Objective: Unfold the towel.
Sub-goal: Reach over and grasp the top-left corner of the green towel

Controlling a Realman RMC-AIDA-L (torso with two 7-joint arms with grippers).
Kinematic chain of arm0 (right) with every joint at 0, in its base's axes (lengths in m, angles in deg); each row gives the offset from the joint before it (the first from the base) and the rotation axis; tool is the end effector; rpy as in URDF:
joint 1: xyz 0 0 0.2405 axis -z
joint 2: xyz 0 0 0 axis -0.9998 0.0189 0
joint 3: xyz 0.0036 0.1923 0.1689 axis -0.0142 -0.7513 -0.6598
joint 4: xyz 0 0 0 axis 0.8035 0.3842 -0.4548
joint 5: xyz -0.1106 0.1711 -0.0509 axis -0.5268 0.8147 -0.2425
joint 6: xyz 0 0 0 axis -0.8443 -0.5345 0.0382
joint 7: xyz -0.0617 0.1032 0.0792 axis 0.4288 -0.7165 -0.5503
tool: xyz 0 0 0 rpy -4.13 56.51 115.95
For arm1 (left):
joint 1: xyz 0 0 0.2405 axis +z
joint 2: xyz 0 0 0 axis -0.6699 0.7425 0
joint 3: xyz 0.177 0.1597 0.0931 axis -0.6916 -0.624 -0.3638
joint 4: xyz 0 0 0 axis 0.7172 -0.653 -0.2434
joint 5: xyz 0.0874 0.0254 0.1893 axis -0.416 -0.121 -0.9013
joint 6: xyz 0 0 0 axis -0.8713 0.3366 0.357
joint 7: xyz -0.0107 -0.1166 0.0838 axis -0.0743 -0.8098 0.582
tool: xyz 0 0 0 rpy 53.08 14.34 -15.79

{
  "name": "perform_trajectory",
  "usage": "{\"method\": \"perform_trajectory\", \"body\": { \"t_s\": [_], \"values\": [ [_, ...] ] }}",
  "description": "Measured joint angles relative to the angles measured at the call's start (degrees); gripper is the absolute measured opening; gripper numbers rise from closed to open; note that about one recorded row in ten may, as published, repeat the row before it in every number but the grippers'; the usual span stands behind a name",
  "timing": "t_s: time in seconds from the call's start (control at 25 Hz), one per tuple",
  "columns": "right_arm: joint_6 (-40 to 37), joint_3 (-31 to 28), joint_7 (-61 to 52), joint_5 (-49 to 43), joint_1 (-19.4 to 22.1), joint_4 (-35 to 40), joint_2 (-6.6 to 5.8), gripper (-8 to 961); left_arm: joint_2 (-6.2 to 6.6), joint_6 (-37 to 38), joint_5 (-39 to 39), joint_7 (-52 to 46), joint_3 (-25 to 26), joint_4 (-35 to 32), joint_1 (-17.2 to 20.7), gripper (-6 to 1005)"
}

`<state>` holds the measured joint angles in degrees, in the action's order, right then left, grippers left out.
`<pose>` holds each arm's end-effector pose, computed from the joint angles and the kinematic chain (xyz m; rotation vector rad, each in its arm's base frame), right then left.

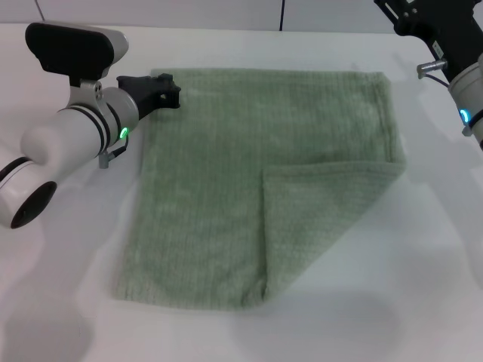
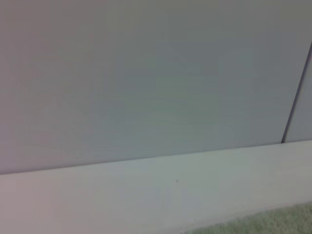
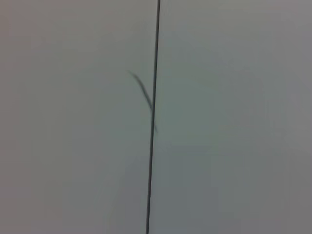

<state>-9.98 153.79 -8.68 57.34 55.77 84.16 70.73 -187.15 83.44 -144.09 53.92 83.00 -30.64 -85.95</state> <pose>0.2313 0.3963 -0.0271 -1.7192 0.3498 0.8189 -0.2658 0.4315 -0.0716 -1.9425 -0.8817 -0.3183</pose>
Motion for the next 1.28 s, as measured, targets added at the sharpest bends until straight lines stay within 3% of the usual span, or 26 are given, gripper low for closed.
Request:
{"method": "perform_trajectory", "body": {
  "t_s": [0.28,0.68,1.28],
  "values": [
    [3.2,-0.2,0.0,0.1,-0.9,1.0,-0.01,823,-0.13,0.8,0.0,0.4,-0.4,-0.4,0.8,0],
    [4.4,-0.2,0.0,0.1,-1.5,1.7,-0.01,823,-0.34,7.1,0.0,0.1,-5.0,-1.7,2.1,0],
    [5.8,0.2,-0.1,-0.2,-1.1,3.9,0.08,822,-0.45,6.6,0.0,-0.1,-6.3,-1.8,2.3,1]
  ]
}}
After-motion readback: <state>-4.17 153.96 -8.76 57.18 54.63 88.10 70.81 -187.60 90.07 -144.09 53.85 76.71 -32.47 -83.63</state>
